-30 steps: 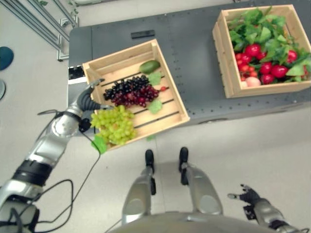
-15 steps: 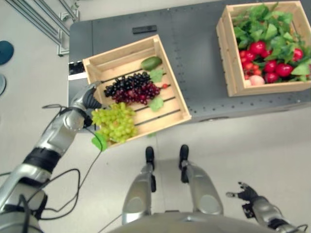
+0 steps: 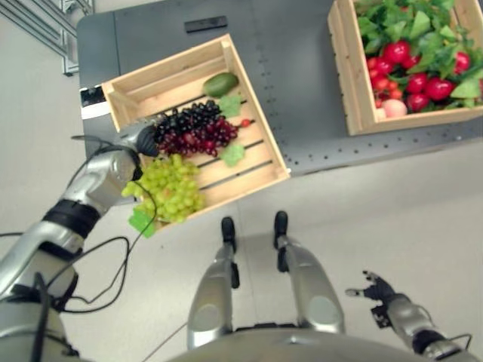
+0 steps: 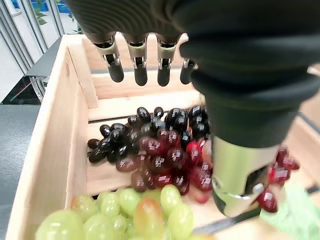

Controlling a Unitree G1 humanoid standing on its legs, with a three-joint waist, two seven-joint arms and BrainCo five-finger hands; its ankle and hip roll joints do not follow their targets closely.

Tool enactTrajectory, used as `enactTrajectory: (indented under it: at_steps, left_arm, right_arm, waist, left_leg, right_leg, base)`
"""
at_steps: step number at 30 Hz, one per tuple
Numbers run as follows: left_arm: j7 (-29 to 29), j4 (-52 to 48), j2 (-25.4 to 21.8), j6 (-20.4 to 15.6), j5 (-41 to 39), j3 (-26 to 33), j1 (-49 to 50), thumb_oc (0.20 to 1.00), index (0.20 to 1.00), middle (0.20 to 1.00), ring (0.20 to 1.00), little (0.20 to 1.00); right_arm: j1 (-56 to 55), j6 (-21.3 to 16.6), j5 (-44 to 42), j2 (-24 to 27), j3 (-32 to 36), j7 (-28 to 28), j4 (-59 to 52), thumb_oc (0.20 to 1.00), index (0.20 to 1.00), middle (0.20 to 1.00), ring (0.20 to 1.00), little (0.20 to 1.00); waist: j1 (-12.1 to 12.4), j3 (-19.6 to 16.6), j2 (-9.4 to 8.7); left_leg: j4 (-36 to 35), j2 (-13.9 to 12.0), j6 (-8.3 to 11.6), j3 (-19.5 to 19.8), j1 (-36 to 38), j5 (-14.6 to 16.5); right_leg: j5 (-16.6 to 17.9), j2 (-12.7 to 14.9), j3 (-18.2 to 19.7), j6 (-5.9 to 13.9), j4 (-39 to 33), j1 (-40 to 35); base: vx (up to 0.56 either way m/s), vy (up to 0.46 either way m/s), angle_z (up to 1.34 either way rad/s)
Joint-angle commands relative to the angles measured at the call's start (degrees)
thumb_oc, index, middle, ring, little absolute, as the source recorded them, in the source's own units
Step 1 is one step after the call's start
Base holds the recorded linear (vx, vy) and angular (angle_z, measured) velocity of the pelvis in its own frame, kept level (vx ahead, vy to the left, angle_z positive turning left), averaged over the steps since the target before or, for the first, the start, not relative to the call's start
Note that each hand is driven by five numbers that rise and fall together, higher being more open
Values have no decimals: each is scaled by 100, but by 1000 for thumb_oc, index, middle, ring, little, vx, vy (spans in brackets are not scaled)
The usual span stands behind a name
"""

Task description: Pick up the fruits from the basket on one side to the basket on the other side

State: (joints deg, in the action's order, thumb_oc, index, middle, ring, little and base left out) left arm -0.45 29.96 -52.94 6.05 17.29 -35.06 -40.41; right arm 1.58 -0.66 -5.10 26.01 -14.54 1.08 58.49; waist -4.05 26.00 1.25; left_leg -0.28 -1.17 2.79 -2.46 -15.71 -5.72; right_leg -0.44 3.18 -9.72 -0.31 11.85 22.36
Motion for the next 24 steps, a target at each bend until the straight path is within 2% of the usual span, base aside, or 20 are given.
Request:
enactTrajectory:
  at_steps: [1, 7, 13, 19, 24]
  left_arm:
    - [10, 177, -170, 81, 372, 123, -302, 1000, 1000, 1000, 1000, 1000]
    - [-145, 168, -119, 106, 458, 40, -304, 1000, 1000, 1000, 1000, 1000]
    - [-859, -116, -401, 270, 231, -18, -302, 1000, 1000, 1000, 1000, 1000]
    - [-1007, -411, -758, 279, 351, -63, -413, 1000, 1000, 1000, 1000, 1000]
    - [-1043, -436, -847, 292, 433, -32, -322, 1000, 1000, 1000, 1000, 1000]
  right_arm:
    - [-235, 88, 44, 268, -242, -17, -223, 1000, 1000, 1000, 1000, 1000]
    - [-217, 96, 44, 288, -248, -20, -190, 1000, 1000, 1000, 1000, 1000]
    - [-204, 194, 113, 369, -277, -163, -186, 1000, 1000, 1000, 1000, 1000]
    - [-184, 200, 98, 306, -368, -291, -162, 1000, 1000, 1000, 1000, 1000]
    - [-158, 200, 78, 265, -411, -346, -96, 1000, 1000, 1000, 1000, 1000]
  waist:
    - [-164, -118, -139]
    - [-160, -110, -101]
    - [-135, -150, -34]
    - [-109, -119, -4]
    - [-90, -94, 9]
  left_leg:
    - [656, 394, -300, -114, -265, 400]
    - [726, 410, -306, -101, -305, 441]
    - [846, 438, -316, -102, -367, 518]
    - [885, 435, -309, -73, -403, 515]
    - [908, 438, -314, -65, -426, 518]
  right_leg:
    - [-7, -30, 100, 440, 106, -5]
    - [-25, -12, 100, 437, 175, 38]
    - [-11, -1, 114, 434, 186, 59]
    - [-2, 14, 94, 438, 210, 79]
    - [-4, 13, 99, 434, 232, 95]
  base:
    - [0, 0, 0]
    - [0, 0, 0]
    - [0, 0, 0]
    - [0, 0, 0]
    - [-1, -1, 1]
